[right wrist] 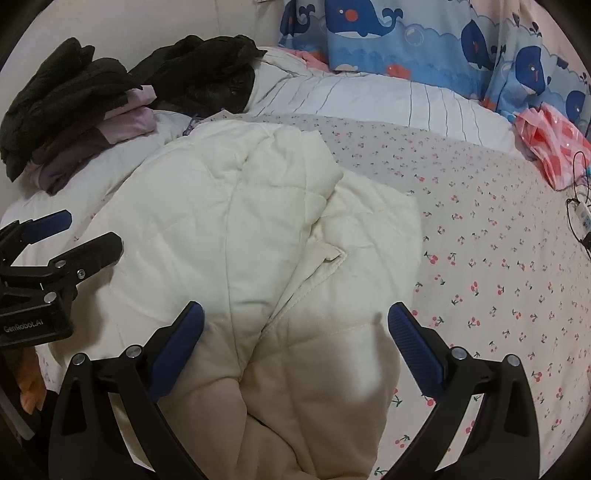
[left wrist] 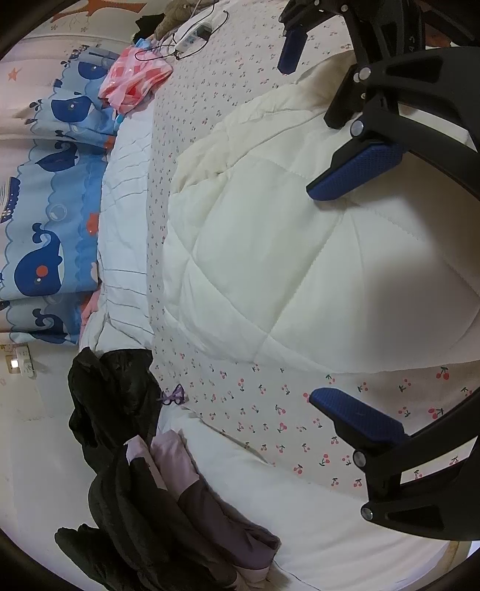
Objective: Fold large clothes
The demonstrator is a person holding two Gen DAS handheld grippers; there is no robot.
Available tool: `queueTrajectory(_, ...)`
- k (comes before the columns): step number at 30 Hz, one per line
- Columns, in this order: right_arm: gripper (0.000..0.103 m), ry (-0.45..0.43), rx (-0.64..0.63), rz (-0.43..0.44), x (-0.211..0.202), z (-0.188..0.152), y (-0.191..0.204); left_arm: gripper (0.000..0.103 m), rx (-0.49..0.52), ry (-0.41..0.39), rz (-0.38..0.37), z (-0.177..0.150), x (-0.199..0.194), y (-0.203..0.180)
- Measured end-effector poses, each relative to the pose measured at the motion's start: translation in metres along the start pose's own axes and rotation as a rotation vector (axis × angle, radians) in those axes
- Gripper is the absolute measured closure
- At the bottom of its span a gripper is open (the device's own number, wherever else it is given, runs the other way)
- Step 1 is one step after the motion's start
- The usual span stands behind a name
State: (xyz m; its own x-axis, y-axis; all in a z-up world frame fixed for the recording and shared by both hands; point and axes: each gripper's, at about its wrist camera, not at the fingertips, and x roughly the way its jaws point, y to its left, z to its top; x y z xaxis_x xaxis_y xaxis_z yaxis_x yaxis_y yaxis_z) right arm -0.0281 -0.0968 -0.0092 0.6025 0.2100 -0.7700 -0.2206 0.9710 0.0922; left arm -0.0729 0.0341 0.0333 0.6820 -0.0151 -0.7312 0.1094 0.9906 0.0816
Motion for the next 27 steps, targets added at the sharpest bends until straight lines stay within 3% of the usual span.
queueTrajectory(16,0.007,-0.002,-0.002,-0.002,0.0,-0.001,0.0,0.006,-0.01,-0.014,0.011,-0.001,-0.002,0.001)
queueTrajectory(22,0.007,-0.064,0.012,-0.002,-0.012,0.0,-0.003,0.006,-0.008,-0.046,0.03,0.001,-0.007,0.001)
queueTrajectory(27,0.007,-0.042,0.024,0.002,-0.008,-0.001,-0.007,0.006,-0.009,-0.051,0.031,0.002,-0.007,0.003)
